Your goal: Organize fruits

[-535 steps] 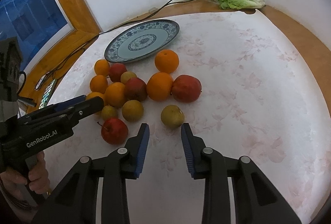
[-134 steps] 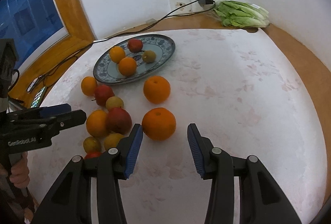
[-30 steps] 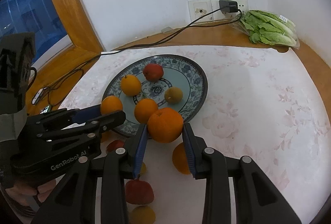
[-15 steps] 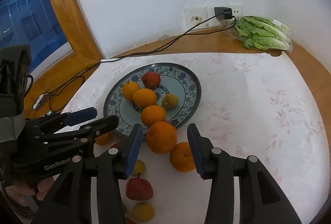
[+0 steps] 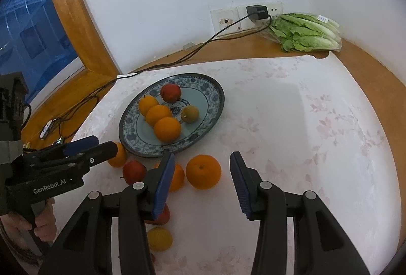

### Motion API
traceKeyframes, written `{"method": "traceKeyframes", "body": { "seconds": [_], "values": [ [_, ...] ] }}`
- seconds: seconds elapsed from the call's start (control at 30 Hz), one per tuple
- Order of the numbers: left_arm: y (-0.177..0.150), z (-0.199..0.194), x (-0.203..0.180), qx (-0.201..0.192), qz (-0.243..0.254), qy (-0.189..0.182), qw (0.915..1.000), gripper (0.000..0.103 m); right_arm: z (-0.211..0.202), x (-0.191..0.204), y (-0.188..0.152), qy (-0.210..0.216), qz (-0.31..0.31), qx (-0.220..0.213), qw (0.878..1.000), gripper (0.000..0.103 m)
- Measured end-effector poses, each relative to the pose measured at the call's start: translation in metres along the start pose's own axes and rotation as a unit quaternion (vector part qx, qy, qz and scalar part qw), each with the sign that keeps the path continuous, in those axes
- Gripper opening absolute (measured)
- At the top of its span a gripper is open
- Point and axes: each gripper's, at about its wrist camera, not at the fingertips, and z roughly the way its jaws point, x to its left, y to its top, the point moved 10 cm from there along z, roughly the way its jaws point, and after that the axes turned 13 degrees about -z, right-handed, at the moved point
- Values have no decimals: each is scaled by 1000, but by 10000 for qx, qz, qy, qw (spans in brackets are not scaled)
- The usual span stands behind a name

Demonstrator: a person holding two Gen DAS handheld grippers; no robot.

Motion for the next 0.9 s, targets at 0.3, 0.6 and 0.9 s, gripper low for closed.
{"method": "traceKeyframes", "body": {
  "seconds": [0.3,0.6,0.9],
  "values": [
    [-3,2,9,52,-73,90,9999,60,1,30,-2,344,-271,-21,9990,46],
    [-7,1,21,72,-184,156,9997,60,16,46,-11,330,-484,231,9980,38],
    [-7,6,27,113,-260,218,9994,60,28,46,-14,283,-558,415,9972,36]
  ]
}}
